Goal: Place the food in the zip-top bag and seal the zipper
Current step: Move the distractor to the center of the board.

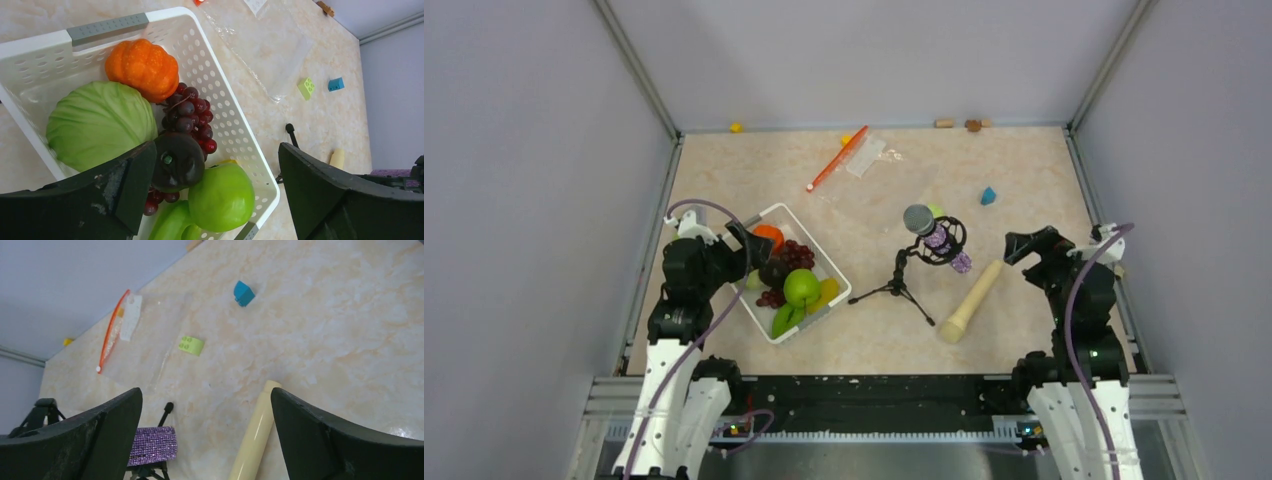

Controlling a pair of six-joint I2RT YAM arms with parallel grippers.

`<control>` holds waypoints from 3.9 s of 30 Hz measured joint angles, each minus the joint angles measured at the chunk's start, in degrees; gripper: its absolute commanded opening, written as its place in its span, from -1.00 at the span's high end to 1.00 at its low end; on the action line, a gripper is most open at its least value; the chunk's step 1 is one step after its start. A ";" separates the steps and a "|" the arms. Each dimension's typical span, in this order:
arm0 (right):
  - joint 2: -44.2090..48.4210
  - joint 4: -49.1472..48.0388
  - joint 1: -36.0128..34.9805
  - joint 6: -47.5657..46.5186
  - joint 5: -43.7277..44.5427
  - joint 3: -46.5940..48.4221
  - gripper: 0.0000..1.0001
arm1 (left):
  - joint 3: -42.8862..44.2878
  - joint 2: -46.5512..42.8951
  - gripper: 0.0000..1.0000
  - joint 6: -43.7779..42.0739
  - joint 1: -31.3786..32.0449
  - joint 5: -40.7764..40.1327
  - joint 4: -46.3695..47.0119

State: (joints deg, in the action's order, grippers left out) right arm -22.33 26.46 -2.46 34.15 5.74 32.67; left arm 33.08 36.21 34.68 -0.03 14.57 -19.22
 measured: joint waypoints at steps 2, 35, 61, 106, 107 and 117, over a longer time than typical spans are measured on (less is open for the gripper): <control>2.43 -1.11 0.00 -0.02 0.20 -0.02 -0.98 | 0.00 -0.52 -0.94 0.09 0.00 0.11 0.13; -3.41 -6.67 -0.39 -12.11 -58.55 8.83 -0.97 | -1.95 -5.31 -0.94 1.44 0.00 2.58 2.19; -31.52 -15.98 -58.93 -15.19 0.87 4.37 -0.72 | -3.74 -3.76 -0.94 2.69 0.00 2.19 3.76; -74.71 -74.75 -60.52 -27.61 55.89 0.52 0.74 | -3.74 -1.79 -0.94 2.91 0.00 -1.25 3.76; -74.90 -76.19 -59.49 -28.13 55.36 0.09 0.74 | -3.74 -1.79 -0.94 2.89 0.00 -1.46 3.76; -75.84 -84.61 -47.82 -33.00 50.71 -2.32 0.74 | -3.74 -0.57 -0.94 2.64 0.00 -2.97 3.76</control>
State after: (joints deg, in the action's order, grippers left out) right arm -98.17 -58.15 -50.28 1.15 56.45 30.35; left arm 29.34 35.64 37.32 -0.03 11.60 -15.46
